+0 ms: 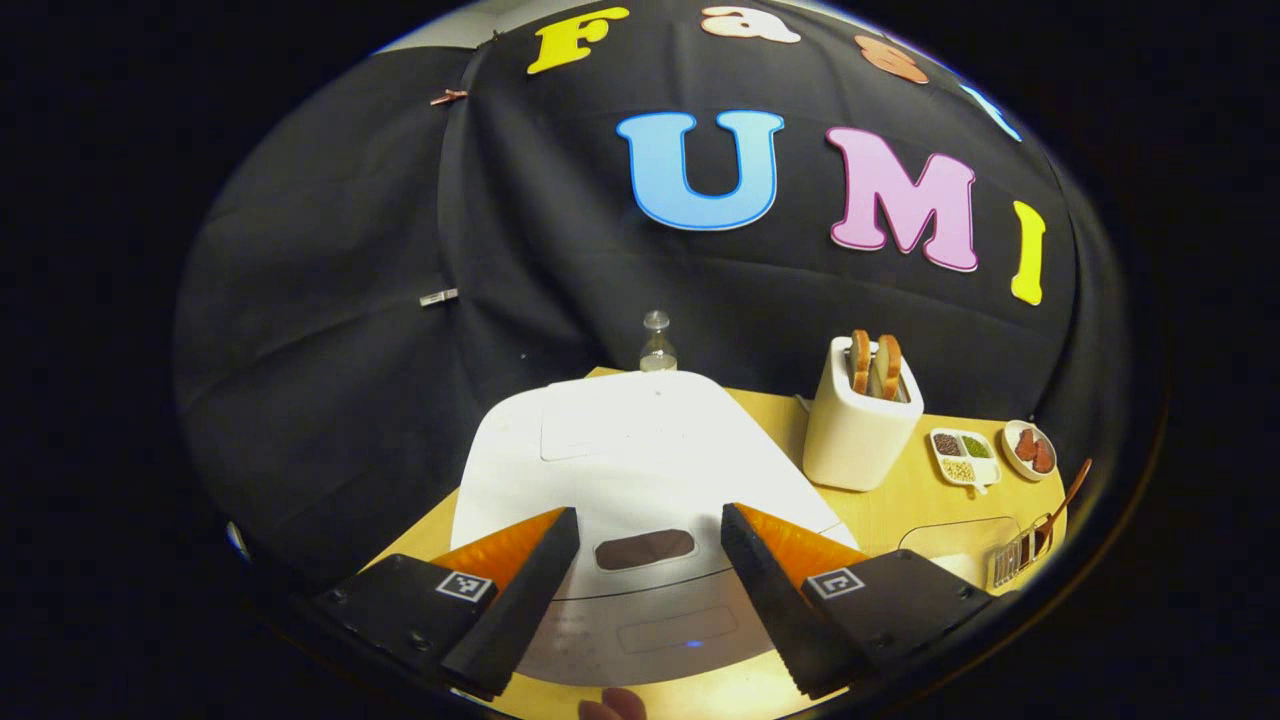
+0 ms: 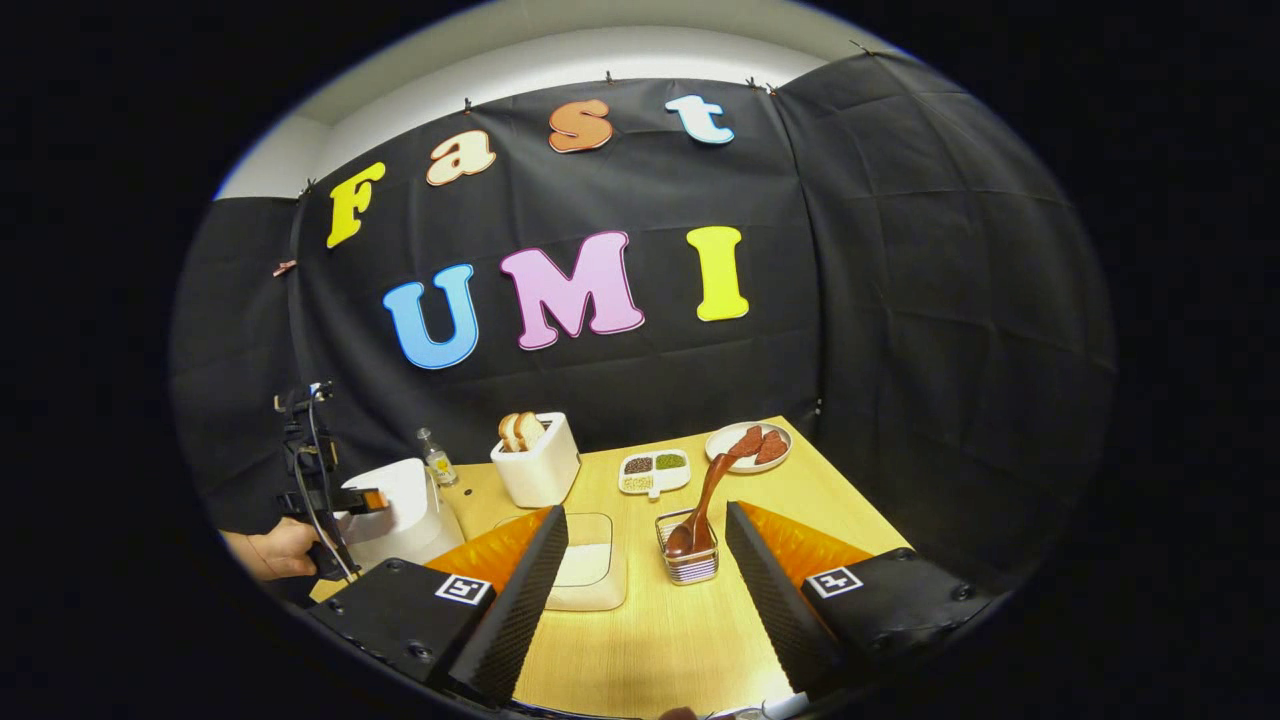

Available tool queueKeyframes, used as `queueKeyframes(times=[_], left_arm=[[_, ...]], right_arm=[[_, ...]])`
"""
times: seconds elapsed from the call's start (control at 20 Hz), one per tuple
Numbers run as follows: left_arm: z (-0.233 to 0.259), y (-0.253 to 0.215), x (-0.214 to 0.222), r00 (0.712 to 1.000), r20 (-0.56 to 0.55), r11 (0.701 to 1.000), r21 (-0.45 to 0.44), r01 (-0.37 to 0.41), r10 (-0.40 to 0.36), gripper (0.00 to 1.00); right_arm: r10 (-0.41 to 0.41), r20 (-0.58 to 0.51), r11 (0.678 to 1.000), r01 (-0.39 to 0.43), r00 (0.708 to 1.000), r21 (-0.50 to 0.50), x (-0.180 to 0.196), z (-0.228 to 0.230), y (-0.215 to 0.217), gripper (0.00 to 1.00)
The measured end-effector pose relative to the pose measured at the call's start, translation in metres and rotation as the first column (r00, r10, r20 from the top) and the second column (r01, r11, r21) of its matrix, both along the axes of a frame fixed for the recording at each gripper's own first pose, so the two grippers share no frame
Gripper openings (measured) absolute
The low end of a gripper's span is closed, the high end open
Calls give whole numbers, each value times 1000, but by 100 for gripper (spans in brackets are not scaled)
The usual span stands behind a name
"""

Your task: Close the left gripper, press the button to open the rice cooker; take a wooden spoon from the chopstick holder with the right hand, scoop a spoonful of rice and pour it into the rice cooker, then put the wooden spoon back into the chopstick holder.

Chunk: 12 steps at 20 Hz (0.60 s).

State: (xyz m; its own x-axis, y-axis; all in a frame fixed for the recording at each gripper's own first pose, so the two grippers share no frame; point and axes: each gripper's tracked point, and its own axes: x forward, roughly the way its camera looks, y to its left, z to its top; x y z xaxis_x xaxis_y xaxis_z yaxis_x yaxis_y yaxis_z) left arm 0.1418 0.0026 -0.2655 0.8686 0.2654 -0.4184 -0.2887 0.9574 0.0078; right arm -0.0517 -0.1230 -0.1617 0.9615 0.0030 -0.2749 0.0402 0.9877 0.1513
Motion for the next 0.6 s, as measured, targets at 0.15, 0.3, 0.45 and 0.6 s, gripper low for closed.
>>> queueKeyframes(times=[0.15, 0.3, 0.45, 0.6], left_arm=[[20, -10, -4, 997, 59, 999, 2, 52, -52, 98], [52, -29, -12, 978, 151, 990, 3, 142, -141, 98], [89, -52, -26, 937, 256, 970, 8, 242, -236, 98], [115, -71, -46, 899, 319, 950, 13, 312, -300, 98]], right_arm=[[-8, 24, 1000, 8, 1000, -8, 9, 11, -3, 98], [-11, 55, 999, 13, 998, -31, 16, 27, -5, 98], [-7, 88, 999, 11, 996, -49, 24, 43, -5, 98], [-4, 109, 998, 10, 994, -56, 31, 55, -9, 98]])
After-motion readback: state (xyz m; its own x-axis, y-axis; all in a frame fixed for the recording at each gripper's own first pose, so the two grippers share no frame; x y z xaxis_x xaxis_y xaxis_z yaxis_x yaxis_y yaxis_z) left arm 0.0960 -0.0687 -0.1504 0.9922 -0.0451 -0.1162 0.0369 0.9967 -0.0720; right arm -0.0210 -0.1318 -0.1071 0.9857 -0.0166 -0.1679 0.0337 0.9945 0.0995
